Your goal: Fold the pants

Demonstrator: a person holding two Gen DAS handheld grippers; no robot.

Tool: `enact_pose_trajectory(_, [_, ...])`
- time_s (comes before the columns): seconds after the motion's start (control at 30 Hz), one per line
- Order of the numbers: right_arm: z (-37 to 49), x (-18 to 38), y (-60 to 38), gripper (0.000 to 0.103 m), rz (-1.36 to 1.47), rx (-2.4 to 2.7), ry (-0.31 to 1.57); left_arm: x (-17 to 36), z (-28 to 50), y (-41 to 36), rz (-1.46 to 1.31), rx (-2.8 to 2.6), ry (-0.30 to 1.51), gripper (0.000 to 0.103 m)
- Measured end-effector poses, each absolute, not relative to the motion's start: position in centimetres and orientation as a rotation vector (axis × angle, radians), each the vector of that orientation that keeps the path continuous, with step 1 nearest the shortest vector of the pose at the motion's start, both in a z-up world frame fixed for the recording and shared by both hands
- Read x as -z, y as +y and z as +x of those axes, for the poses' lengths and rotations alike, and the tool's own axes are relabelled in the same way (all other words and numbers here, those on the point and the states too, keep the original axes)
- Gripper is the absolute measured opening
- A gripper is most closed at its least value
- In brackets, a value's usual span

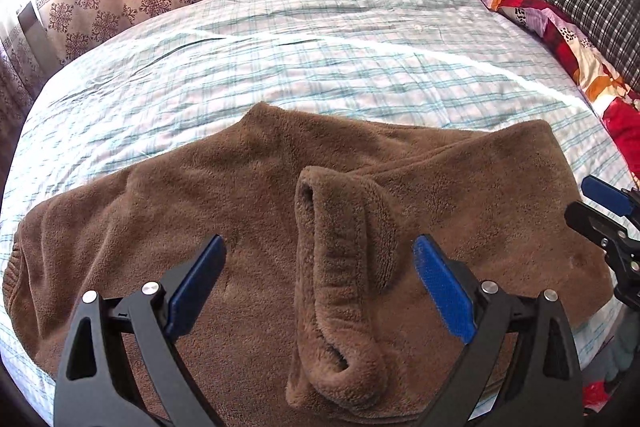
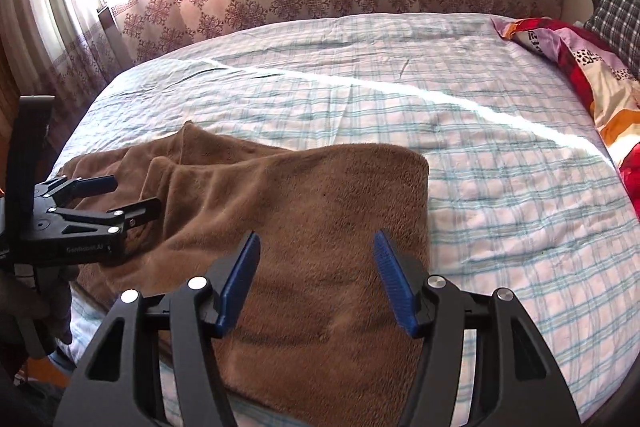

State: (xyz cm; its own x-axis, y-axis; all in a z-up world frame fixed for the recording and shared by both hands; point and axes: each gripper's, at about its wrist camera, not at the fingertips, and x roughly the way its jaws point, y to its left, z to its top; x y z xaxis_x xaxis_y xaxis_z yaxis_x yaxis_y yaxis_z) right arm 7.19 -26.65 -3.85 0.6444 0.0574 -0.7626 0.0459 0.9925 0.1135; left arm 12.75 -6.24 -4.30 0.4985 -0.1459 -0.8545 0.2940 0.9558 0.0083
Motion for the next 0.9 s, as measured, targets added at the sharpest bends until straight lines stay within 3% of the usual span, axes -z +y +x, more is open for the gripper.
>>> enact_pose_trajectory(0.43, [11.5,8.7,-27.7,0.061,0.144,0.008,0.999,8.4,16.4,-8.2,0.167,0.244,1.086,0.097])
enact_pose_trajectory(0.9, [3.2,5.6,-35.1,0.065,0.469,0.035,0.915,8.0,16.1,-7.9,0.155,0.229,1.093,0.097])
